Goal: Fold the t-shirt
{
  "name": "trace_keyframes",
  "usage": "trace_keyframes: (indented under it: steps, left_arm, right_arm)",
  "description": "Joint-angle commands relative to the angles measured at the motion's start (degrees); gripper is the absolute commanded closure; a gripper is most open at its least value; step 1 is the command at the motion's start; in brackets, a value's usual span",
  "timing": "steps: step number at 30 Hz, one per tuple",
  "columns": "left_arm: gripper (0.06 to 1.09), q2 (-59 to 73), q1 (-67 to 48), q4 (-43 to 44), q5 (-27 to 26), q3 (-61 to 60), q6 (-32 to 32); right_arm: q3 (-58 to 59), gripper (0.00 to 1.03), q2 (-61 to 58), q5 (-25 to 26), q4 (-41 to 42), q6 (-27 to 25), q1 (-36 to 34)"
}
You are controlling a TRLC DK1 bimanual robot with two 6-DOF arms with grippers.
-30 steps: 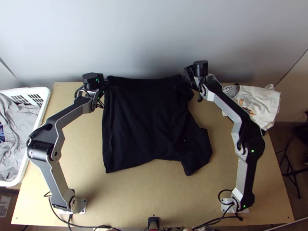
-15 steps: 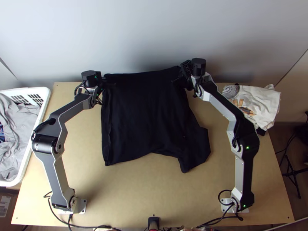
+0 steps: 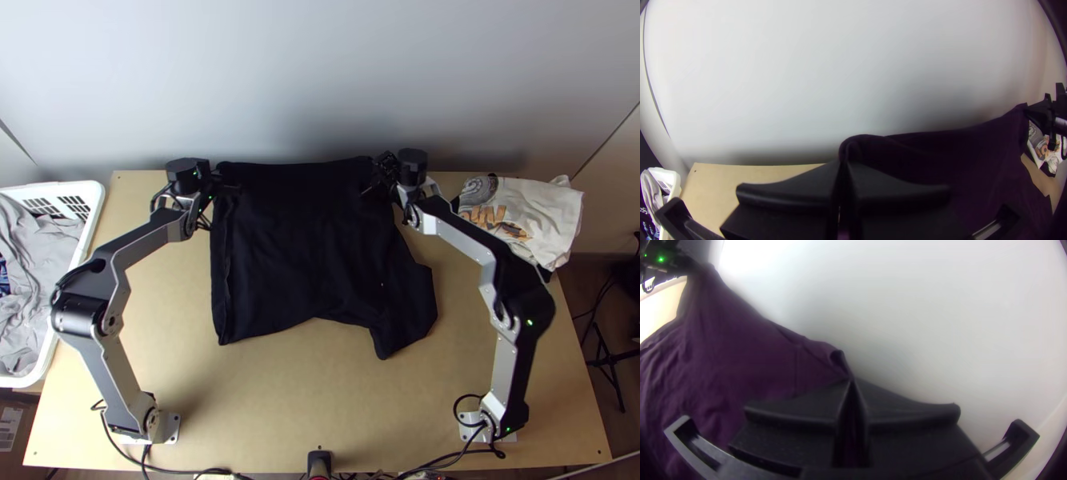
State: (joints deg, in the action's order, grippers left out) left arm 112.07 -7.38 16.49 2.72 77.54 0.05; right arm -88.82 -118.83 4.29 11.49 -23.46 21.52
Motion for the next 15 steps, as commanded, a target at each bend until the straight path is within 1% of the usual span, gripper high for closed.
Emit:
trace_keyframes:
  steps: [1,8,15]
  left_arm:
    - [1.05,-4.6,0.5,1.2,-1.1,-7.1,0.5]
    - [1.05,-10.7,-0.4,2.1,-2.4,-14.8,-0.6]
    - [1.05,-15.2,-0.9,2.2,-3.0,-21.4,-0.5]
  right_arm:
    - [9.9,1.0,7.6,0.0,1.3,-0.4,1.2]
    - [18.8,1.0,16.5,0.0,-1.9,1.4,3.4]
    - [27.0,1.0,21.4,0.0,-3.4,2.6,5.9]
